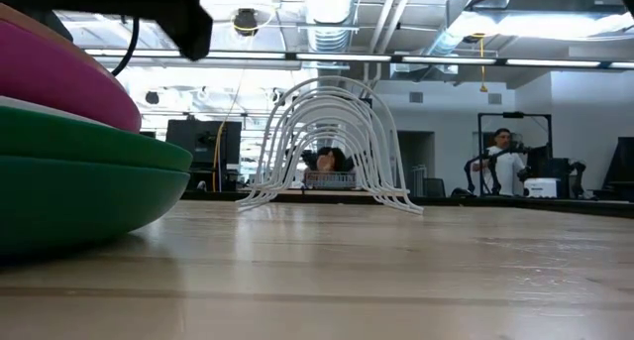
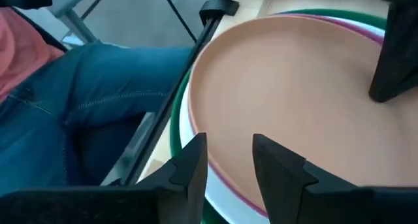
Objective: Sort dishes
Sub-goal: Put the orange plate on the dish rack
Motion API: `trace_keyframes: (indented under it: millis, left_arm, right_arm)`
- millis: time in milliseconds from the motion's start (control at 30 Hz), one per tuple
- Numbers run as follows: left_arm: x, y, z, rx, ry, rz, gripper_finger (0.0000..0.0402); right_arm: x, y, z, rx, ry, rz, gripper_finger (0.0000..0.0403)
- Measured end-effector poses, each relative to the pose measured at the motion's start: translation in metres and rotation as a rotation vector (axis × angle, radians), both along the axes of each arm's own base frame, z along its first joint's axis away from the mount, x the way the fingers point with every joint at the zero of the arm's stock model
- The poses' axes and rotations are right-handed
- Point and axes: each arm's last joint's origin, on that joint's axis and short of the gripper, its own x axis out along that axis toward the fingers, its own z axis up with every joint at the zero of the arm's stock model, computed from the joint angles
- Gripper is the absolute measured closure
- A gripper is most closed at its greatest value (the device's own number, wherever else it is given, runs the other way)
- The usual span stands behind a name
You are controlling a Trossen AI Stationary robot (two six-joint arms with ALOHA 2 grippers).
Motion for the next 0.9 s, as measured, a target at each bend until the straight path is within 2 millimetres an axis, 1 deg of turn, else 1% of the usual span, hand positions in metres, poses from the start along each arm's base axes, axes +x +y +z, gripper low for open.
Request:
trace_keyframes:
  millis: [133,267,467,633,767,900]
  left_arm:
    - [0.0,0.0,0.0,0.0,0.0,0.0,0.0401]
    - [0.0,0.0,0.0,0.0,0.0,0.0,0.0401]
    - [0.0,0.0,0.0,0.002,-0.001,-0.003,0.0402]
    - [0.0,0.0,0.0,0.002,-0.001,-0.003,0.0402]
    - [0.0,0.0,0.0,0.002,-0.001,-0.003,0.0401]
    - [0.0,0.0,0.0,0.001,-0.001,-0.003,0.0401]
  right_arm:
    - [0.003,-0.003,-0.008,0.006,0.031,0.018,0.0274]
    - [0.003,-0.002,-0.005,0.014,0.023,0.028,0.0274]
    - [0.002,-0.001,-0.005,0.053,0.042,0.045,0.0274]
    - [0.004,0.0,-0.003,0.054,0.011,0.053,0.0273]
    - [0.003,0.001,-0.003,0.049,0.014,0.058,0.0263]
    - [0.005,0.004,-0.017,0.046,0.041,0.061,0.0247]
